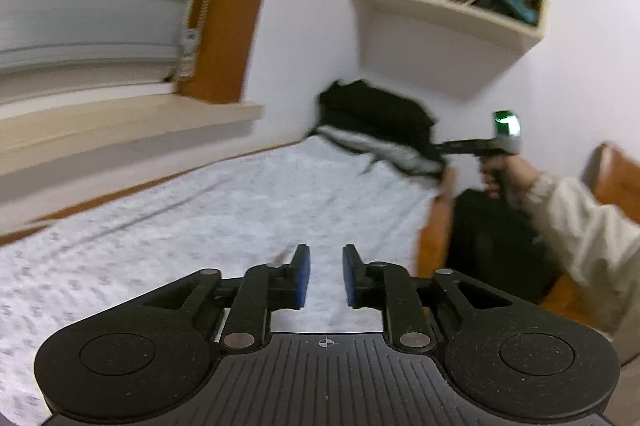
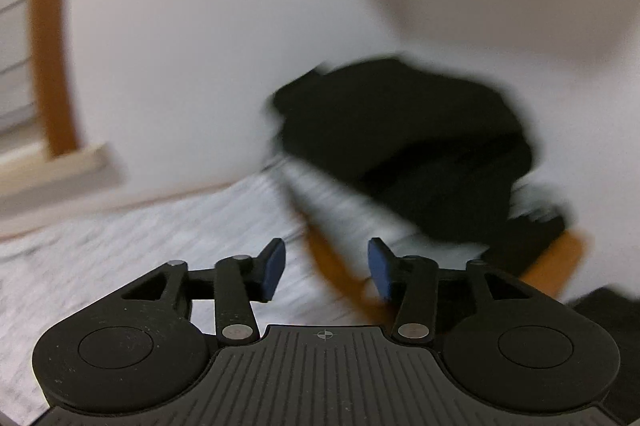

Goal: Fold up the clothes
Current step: 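Lift the garment leg with the right gripper and lay it over the garment, then open both grippers and release the garment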

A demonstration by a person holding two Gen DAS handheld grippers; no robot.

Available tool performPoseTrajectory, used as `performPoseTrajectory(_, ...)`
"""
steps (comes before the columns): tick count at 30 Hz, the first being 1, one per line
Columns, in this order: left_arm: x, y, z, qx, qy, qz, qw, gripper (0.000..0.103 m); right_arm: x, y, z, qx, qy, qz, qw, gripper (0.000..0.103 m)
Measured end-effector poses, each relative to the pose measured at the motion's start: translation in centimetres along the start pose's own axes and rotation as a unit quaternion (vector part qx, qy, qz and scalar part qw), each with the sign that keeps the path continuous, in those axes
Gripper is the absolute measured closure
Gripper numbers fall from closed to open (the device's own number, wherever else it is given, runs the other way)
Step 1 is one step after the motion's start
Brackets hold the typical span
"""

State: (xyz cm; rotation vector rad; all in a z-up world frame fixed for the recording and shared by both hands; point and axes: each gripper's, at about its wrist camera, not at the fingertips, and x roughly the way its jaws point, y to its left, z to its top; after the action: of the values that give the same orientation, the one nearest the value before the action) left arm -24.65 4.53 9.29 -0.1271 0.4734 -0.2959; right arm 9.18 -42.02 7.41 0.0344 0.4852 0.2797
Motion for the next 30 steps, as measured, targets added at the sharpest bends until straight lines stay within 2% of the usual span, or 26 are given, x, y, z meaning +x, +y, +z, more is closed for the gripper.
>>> performPoseTrajectory(3, 1.7, 2.2, -1.7, -0.01, 0.032, 0.044, 0.9985, 0.078, 1.8, 2.0, -2.2, 0.004, 0.025, 0.063, 0.998, 0.054)
performPoseTrajectory(6, 3.0, 4.3, -3.6, -0.022, 0.058, 0.077, 0.9951, 0.078, 3.2, 3.0, -4.2, 0.006, 0.041, 0.086, 0.995, 0.052)
performPoseTrajectory(9, 2.8, 5.8, -4.9, -0.042, 0.062, 0.07, 0.9947, 0.078, 3.8, 2.1, -5.7, 0.005, 0.049, 0.07, 0.996, 0.053)
performPoseTrajectory(11, 2.6, 6.3, -5.3, -0.054, 0.063, 0.066, 0.9944, 0.078, 3.5, 1.1, -6.0, 0.009, 0.04, 0.062, 0.997, 0.059)
performPoseTrajectory(14, 2.1, 6.5, -5.6, -0.056, 0.067, 0.067, 0.9939, 0.078, 1.9, 0.1, -6.9, -0.009, 0.038, 0.044, 0.998, 0.064)
performPoseTrajectory(16, 1.8, 7.1, -5.7, -0.061, 0.076, 0.068, 0.9929, 0.078, 0.6, -0.4, -7.8, -0.035, 0.034, 0.022, 0.999, 0.064)
performPoseTrajectory(18, 1.4, 7.2, -5.8, -0.058, 0.077, 0.069, 0.9929, 0.078, -0.2, -1.0, -8.4, -0.033, 0.036, 0.016, 0.999, 0.064)
performPoseTrajectory(21, 0.3, 7.5, -6.2, -0.046, 0.081, 0.068, 0.9933, 0.078, -1.1, -0.7, -8.6, -0.041, 0.045, 0.01, 0.998, 0.059)
performPoseTrajectory(23, -0.5, 8.0, -6.4, -0.042, 0.083, 0.064, 0.9936, 0.078, -1.5, 0.1, -8.8, -0.047, 0.047, 0.022, 0.998, 0.048)
performPoseTrajectory(27, -1.5, 9.3, -6.5, -0.062, 0.079, 0.056, 0.9934, 0.078, -2.3, 2.5, -9.5, -0.071, 0.021, 0.062, 0.995, 0.041)
performPoseTrajectory(29, -1.5, 9.5, -6.4, -0.069, 0.078, 0.054, 0.9931, 0.078, -2.1, 3.5, -10.1, -0.077, 0.013, 0.073, 0.994, 0.031)
performPoseTrajectory(30, -1.4, 9.3, -6.4, -0.065, 0.079, 0.058, 0.9931, 0.078, -2.0, 3.9, -10.5, -0.082, 0.006, 0.071, 0.994, 0.03)
